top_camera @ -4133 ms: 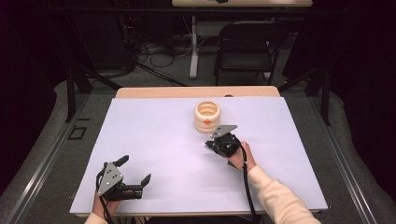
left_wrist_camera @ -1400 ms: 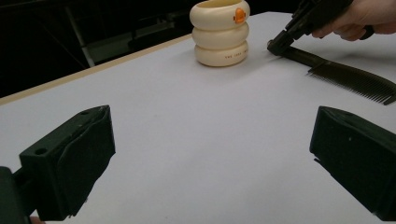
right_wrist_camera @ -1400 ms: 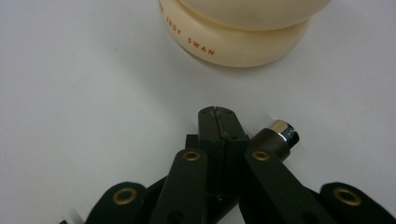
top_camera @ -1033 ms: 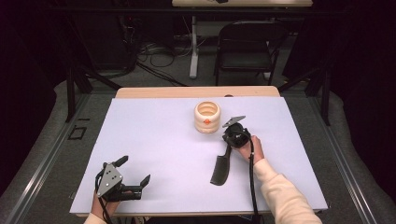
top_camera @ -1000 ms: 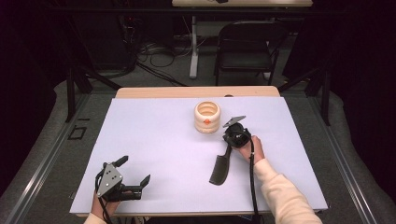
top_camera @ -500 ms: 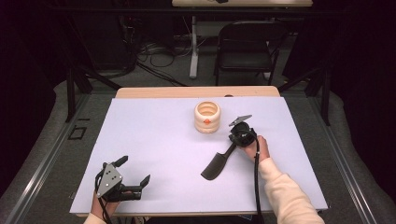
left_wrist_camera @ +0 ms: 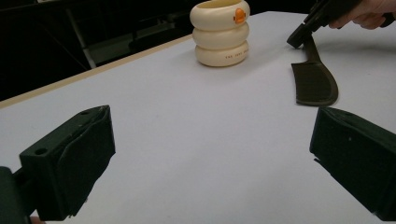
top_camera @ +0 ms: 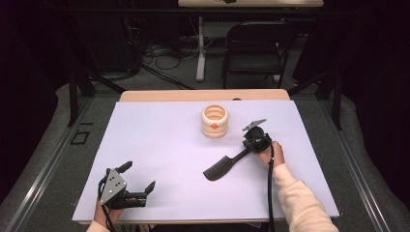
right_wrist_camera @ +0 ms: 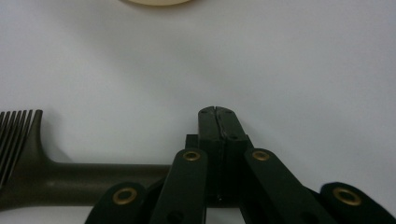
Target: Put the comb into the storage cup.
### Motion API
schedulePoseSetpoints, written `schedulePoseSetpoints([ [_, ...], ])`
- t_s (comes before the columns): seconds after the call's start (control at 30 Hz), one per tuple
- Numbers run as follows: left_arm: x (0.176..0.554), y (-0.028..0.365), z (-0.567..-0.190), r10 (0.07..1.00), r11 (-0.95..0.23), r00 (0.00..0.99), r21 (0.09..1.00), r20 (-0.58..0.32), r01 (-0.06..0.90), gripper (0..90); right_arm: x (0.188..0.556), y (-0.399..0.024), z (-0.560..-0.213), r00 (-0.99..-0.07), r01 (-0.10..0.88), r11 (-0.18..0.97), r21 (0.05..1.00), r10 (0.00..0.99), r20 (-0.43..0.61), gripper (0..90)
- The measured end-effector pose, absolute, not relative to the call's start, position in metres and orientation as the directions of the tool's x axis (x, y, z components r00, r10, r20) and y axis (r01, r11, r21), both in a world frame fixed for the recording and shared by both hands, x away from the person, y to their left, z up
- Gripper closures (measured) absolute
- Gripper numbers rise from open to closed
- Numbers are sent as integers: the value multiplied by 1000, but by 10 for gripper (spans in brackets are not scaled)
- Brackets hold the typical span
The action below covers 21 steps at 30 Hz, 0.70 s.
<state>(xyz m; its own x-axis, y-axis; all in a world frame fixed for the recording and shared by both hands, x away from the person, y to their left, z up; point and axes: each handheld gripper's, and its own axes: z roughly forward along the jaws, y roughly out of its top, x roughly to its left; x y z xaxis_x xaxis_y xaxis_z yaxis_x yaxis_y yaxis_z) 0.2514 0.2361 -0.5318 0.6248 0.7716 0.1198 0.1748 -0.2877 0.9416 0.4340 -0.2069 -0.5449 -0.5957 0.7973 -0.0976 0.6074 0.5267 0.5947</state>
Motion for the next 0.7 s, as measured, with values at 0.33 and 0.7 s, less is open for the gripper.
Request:
schedulePoseSetpoints([
  [0.33, 251, 236, -532, 771, -289, 625, 942, 123, 171, 2, 429, -214, -544, -579, 630, 517, 580, 810, -94, 900],
  [0.7, 251, 236, -531, 770, -289, 626, 942, 125, 168, 3, 419, -218, -543, -584, 631, 530, 566, 805, -103, 900],
])
